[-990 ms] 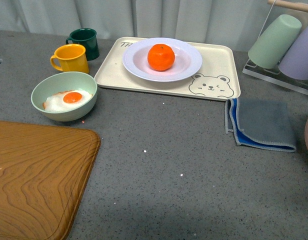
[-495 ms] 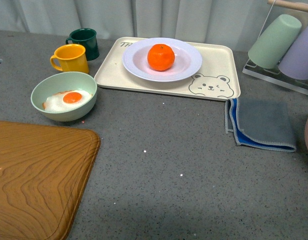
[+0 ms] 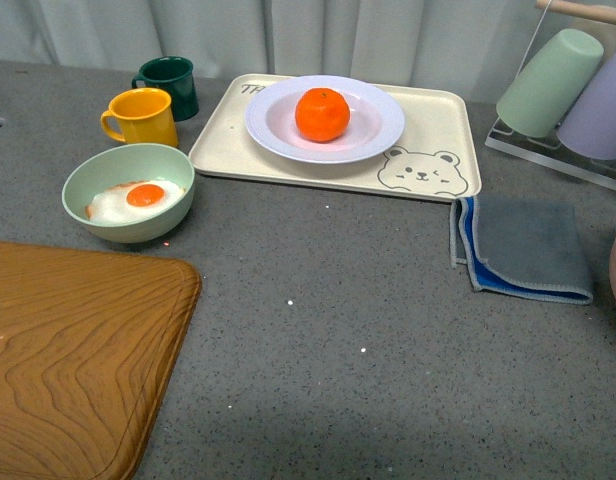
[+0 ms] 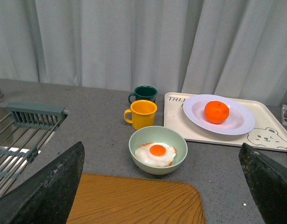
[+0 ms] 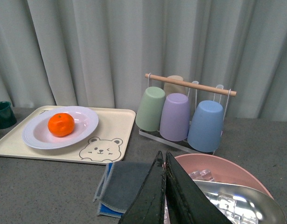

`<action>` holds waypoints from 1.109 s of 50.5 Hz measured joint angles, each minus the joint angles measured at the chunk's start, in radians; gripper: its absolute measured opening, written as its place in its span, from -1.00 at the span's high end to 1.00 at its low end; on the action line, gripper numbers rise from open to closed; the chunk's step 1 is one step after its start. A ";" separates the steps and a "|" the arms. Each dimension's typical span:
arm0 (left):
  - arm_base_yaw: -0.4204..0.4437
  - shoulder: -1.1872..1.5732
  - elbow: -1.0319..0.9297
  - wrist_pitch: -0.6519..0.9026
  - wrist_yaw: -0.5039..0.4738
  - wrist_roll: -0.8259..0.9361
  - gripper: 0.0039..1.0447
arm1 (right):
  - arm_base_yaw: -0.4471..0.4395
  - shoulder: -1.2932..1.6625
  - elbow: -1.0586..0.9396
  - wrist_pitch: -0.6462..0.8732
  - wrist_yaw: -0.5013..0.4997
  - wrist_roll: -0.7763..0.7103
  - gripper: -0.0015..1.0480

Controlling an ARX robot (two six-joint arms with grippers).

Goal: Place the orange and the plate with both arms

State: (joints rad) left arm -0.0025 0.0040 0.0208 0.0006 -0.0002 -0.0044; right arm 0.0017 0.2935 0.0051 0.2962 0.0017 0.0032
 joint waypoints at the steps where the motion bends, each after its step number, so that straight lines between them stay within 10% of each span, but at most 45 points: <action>1: 0.000 0.000 0.000 0.000 0.000 0.000 -0.88 | 0.000 -0.007 0.000 -0.007 0.000 0.000 0.98; 38: 0.000 0.000 0.000 0.000 0.000 0.000 -0.88 | 0.000 -0.288 0.000 -0.294 -0.001 -0.001 0.97; 56: 0.000 0.000 0.000 0.000 0.000 0.000 -0.88 | 0.000 -0.289 0.000 -0.295 -0.001 -0.002 -0.33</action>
State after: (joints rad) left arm -0.0025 0.0036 0.0208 0.0006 -0.0002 -0.0044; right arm 0.0017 0.0044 0.0055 0.0013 0.0006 0.0017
